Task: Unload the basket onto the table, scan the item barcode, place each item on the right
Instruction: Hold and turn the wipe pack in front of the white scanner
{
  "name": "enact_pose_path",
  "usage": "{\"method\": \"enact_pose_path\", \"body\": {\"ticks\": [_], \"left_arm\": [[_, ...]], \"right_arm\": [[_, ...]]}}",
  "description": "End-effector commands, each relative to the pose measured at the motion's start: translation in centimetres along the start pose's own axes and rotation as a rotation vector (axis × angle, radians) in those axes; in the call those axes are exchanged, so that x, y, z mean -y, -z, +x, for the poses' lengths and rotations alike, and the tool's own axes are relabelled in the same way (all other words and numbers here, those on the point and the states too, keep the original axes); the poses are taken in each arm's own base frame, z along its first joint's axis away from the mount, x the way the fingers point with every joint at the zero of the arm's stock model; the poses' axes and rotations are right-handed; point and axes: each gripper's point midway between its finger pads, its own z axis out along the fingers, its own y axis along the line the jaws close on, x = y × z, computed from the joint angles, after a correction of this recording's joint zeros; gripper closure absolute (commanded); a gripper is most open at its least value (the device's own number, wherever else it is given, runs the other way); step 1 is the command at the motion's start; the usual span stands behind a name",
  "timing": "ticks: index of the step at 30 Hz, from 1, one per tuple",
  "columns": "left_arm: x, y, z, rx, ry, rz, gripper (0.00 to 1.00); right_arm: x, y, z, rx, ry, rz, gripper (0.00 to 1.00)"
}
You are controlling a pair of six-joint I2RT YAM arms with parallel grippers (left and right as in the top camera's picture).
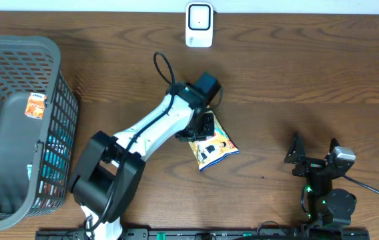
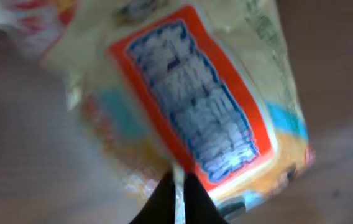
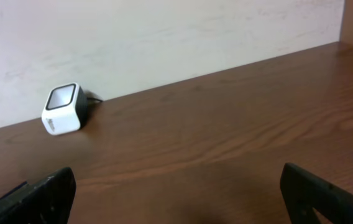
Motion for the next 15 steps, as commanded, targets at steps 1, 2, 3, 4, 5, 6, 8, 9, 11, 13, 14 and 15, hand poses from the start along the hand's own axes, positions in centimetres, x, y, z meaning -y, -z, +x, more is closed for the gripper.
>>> {"method": "enact_pose_path", "body": {"ticks": [1, 2, 3, 4, 5, 6, 8, 9, 11, 13, 14, 15], "left_arm": [[-0.5, -3.2, 0.7, -0.025, 0.022, 0.038, 0.92], [-0.2, -3.9, 0.5, -0.018, 0.017, 0.063, 0.92], [0.1, -4.5, 0.3, -0.011, 0.012, 0.089, 0.92], [0.4, -5.0, 0.3, -0.014, 0.01, 0.108, 0.92], [0.6, -5.4, 0.2, -0.021, 0.011, 0.123, 0.92], [0.8, -5.8, 0.2, -0.028, 0.011, 0.135, 0.92], [0.8, -6.5, 0.4, -0.044, 0.023, 0.135, 0.92], [0.7, -6.7, 0.5, -0.051, 0.03, 0.129, 0.92], [0.7, -6.6, 0.5, -0.053, 0.03, 0.127, 0.93], [1.0, -5.4, 0.0, -0.045, 0.005, 0.131, 0.93], [1.1, -4.1, -0.5, -0.025, -0.024, 0.119, 0.93], [1.0, -3.0, -1.0, 0.002, -0.036, 0.088, 0.93]], "right_arm": [[-0.1, 0.0, 0.1, 0.0, -0.011, -0.005, 0.01], [-0.1, 0.0, 0.1, 0.0, -0.011, -0.005, 0.01], [-0.1, 0.0, 0.1, -0.001, -0.011, -0.005, 0.01], [-0.1, 0.0, 0.1, 0.0, -0.011, -0.005, 0.01], [-0.1, 0.0, 0.1, 0.0, -0.011, -0.005, 0.01], [-0.1, 0.0, 0.1, -0.001, -0.011, -0.005, 0.01], [-0.1, 0.0, 0.1, 0.0, -0.011, -0.005, 0.01], [-0.1, 0.0, 0.1, 0.0, -0.011, -0.005, 0.01], [-0.1, 0.0, 0.1, 0.0, -0.011, -0.005, 0.01], [-0.1, 0.0, 0.1, -0.001, -0.011, -0.005, 0.01], [-0.1, 0.0, 0.1, -0.001, -0.011, -0.005, 0.01], [-0.1, 0.0, 0.1, 0.0, -0.011, -0.005, 0.01]]}}
